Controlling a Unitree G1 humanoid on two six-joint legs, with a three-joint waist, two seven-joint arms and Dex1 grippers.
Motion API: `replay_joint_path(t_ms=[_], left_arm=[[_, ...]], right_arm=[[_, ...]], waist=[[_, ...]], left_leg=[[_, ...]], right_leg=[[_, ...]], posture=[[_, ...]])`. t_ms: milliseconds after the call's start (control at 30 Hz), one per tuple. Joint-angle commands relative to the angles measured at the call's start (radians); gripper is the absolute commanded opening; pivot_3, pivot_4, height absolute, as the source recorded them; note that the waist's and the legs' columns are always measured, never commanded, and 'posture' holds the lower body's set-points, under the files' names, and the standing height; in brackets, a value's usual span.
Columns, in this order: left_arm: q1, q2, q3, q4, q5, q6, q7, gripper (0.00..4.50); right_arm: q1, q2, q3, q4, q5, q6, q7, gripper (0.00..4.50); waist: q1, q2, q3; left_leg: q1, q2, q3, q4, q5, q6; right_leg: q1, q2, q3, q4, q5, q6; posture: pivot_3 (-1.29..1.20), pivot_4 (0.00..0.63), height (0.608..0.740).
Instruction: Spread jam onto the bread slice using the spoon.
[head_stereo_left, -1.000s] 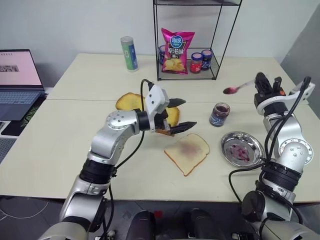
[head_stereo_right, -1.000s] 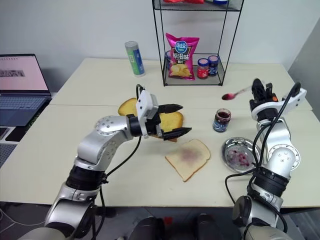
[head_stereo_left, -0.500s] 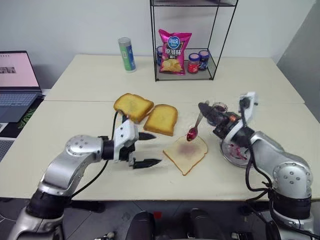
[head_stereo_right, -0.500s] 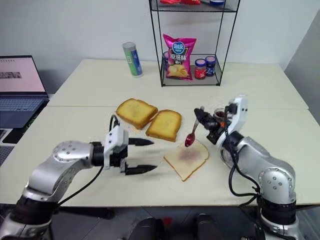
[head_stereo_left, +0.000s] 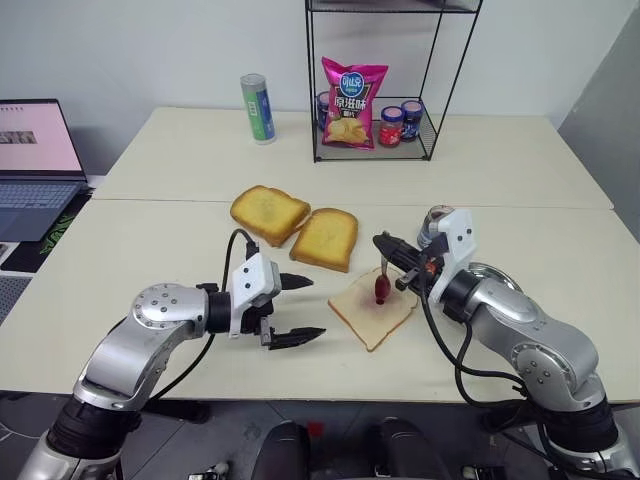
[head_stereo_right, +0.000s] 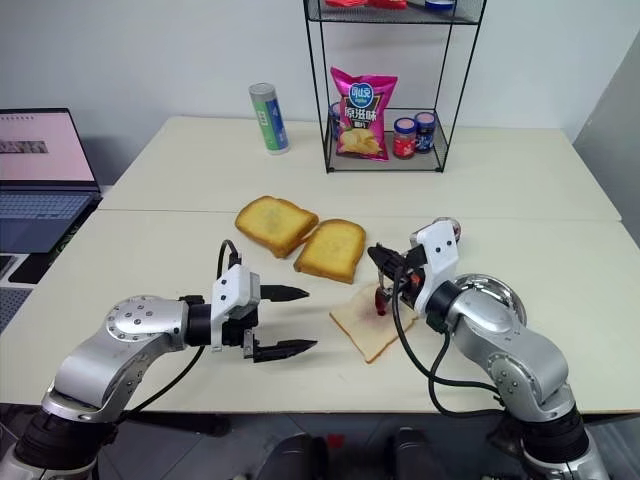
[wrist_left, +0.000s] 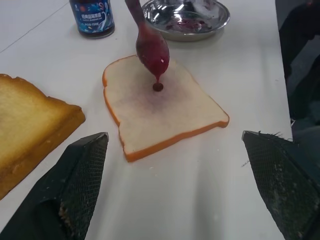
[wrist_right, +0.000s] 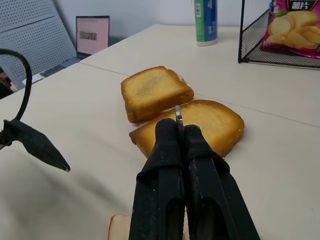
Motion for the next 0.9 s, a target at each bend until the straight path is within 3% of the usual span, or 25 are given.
replay_joint_path(t_ms=[33,333,567,900], left_arm=[[0.0,-0.005,0.019,-0.041,-0.026,0.017,0.016,4.5],[-0.016,-0.007,0.013,-0.033,-0.026,0.021,0.023,4.5],[-0.02,-0.007,0.01,-0.037,-0.023,0.024,0.027,4.5],[-0.018,-0.004,0.012,-0.04,-0.018,0.027,0.032,4.5]], right_arm=[[-0.013,0.009,-0.035,-0.038,-0.005,-0.018,0.034,0.03],[-0.014,0.156,-0.15,0.03,0.194,0.077,-0.002,0.03],[-0.007,0.25,-0.174,0.234,0.169,0.05,0.019,0.03],[0.025,0.196,-0.208,0.252,0.101,0.029,0.05,0.03]], waist=[[0.003,-0.001,0.0],[0.007,-0.001,0.0],[0.008,-0.001,0.0],[0.008,-0.001,0.0]], left_leg=[[0.0,0.0,0.0,0.0,0.0,0.0],[0.0,0.0,0.0,0.0,0.0,0.0],[0.0,0.0,0.0,0.001,0.0,0.0],[0.0,0.0,0.0,0.0,0.0,0.0]], right_leg=[[0.0,0.0,0.0,0.0,0.0,0.0],[0.0,0.0,0.0,0.0,0.0,0.0],[0.0,0.0,0.0,0.001,0.0,0.0],[0.0,0.0,0.0,0.0,0.0,0.0]], posture=[[0.0,0.15,0.74],[0.0,0.15,0.74],[0.0,0.15,0.74],[0.0,0.15,0.74]])
